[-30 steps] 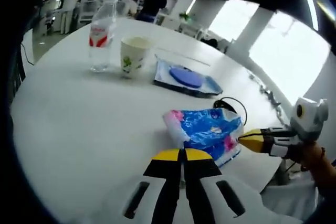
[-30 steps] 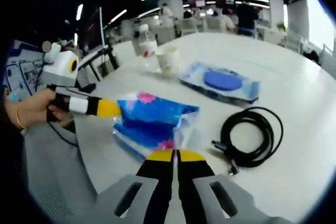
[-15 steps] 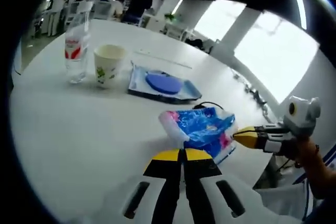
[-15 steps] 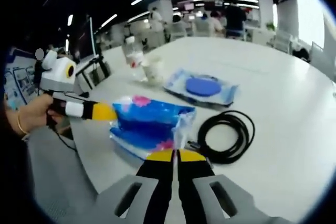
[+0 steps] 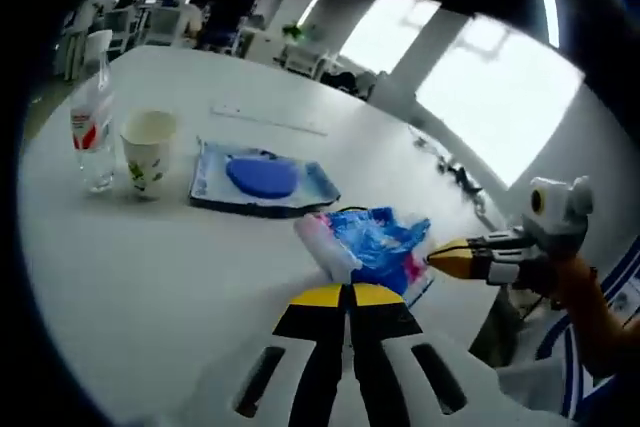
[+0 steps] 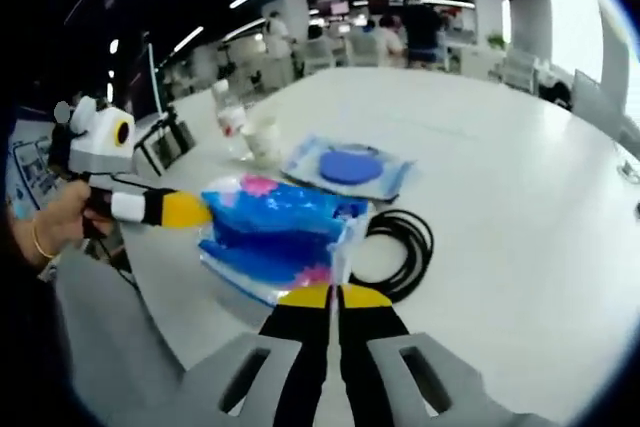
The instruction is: Arrange the tabletop items into an orderly group along one side of the table until the central work area is clear of visible clutter.
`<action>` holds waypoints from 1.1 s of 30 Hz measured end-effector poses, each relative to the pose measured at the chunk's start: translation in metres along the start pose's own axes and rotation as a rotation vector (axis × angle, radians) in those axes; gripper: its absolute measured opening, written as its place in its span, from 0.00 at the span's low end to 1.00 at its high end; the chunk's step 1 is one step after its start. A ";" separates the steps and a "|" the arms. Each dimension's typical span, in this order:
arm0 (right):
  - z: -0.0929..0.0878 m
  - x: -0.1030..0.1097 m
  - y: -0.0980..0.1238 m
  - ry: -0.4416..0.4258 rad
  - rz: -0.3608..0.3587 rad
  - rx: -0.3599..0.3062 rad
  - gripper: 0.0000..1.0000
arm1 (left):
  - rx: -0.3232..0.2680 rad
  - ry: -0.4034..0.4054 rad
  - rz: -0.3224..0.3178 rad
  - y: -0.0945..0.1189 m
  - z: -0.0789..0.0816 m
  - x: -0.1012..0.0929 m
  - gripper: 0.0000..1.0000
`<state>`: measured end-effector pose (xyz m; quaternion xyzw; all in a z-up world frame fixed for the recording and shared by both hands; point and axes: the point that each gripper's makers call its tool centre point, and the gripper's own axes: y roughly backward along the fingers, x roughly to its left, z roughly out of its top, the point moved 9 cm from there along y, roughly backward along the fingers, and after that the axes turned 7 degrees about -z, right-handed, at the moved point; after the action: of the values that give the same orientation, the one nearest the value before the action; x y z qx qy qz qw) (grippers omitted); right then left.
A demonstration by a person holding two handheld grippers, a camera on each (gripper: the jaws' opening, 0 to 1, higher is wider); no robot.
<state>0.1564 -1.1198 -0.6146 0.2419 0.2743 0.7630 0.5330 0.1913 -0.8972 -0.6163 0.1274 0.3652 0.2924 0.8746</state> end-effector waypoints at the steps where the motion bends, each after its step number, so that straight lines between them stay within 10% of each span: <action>1: 0.001 -0.002 0.002 -0.002 -0.004 -0.003 0.00 | 0.002 -0.007 -0.004 -0.002 0.003 -0.001 0.00; 13: 0.023 -0.029 0.019 -0.016 -0.076 -0.061 0.00 | -0.015 -0.088 -0.068 -0.025 0.048 -0.021 0.00; 33: 0.046 -0.077 0.011 -0.061 -0.184 -0.112 0.00 | -0.106 -0.029 -0.089 -0.088 0.065 -0.016 0.00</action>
<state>0.2039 -1.1887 -0.5798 0.2086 0.2359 0.7174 0.6215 0.2656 -0.9776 -0.6004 0.0689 0.3417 0.2703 0.8974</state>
